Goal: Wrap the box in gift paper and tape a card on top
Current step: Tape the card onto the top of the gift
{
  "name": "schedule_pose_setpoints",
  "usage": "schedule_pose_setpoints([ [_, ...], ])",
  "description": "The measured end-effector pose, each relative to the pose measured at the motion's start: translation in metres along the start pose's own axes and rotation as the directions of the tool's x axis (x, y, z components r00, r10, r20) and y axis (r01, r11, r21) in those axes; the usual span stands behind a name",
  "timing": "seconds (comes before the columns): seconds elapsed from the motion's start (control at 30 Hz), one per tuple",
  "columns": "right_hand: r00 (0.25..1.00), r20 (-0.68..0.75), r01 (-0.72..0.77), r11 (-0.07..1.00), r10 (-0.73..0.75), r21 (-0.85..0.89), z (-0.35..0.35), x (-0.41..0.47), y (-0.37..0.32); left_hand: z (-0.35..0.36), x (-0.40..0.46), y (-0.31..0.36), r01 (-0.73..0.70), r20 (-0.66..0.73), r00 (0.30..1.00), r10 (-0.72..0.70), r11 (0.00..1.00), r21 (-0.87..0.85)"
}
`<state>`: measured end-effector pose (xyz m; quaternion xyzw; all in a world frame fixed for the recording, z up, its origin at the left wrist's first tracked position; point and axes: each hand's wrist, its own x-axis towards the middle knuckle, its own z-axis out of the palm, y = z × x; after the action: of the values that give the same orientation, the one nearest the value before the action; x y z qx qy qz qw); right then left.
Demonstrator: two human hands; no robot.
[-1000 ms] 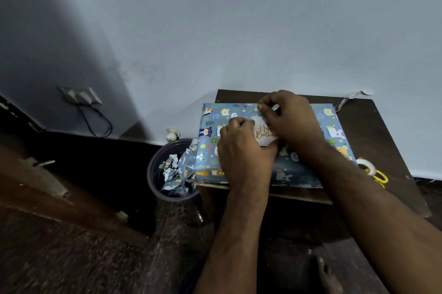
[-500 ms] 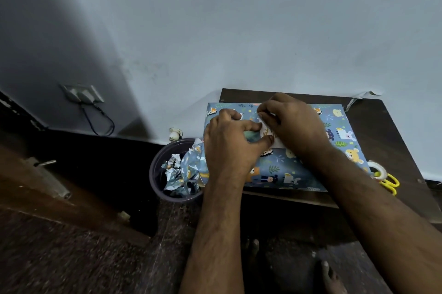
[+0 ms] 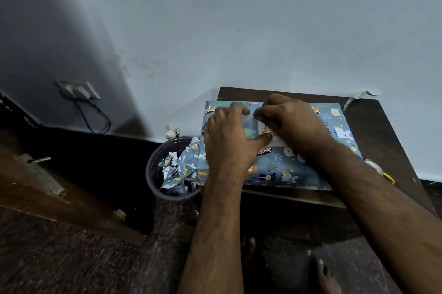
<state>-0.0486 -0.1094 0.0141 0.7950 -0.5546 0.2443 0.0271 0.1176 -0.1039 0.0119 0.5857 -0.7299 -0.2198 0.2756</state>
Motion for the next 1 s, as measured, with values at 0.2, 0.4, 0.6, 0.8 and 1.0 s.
schedule_pose_setpoints([
  [0.2, 1.000, 0.021, -0.007, 0.999, 0.006, 0.043, -0.006, -0.001, 0.001, -0.003, 0.002, 0.000, -0.032, 0.133, 0.991, 0.014, 0.991, 0.132],
  [0.4, 0.999, 0.010, -0.038, 0.998, 0.038, 0.058, -0.002, -0.014, 0.005, -0.005, 0.000, -0.002, -0.072, 0.159, 0.986, 0.043, 0.981, 0.181],
  [0.6, 0.997, -0.005, -0.071, 0.997, 0.071, 0.007, 0.007, -0.015, 0.006, -0.008, 0.000, 0.001, -0.035, 0.122, 0.992, 0.018, 0.989, 0.145],
  [0.8, 0.992, -0.005, -0.122, 0.992, 0.122, -0.029, 0.010, -0.018, 0.005, -0.006, -0.001, 0.001, -0.046, 0.082, 0.996, 0.035, 0.989, 0.140],
  [1.0, 0.985, 0.019, -0.173, 0.984, 0.174, -0.042, 0.009, -0.020, 0.004, -0.002, -0.001, -0.003, -0.070, 0.061, 0.996, 0.062, 0.987, 0.148],
])
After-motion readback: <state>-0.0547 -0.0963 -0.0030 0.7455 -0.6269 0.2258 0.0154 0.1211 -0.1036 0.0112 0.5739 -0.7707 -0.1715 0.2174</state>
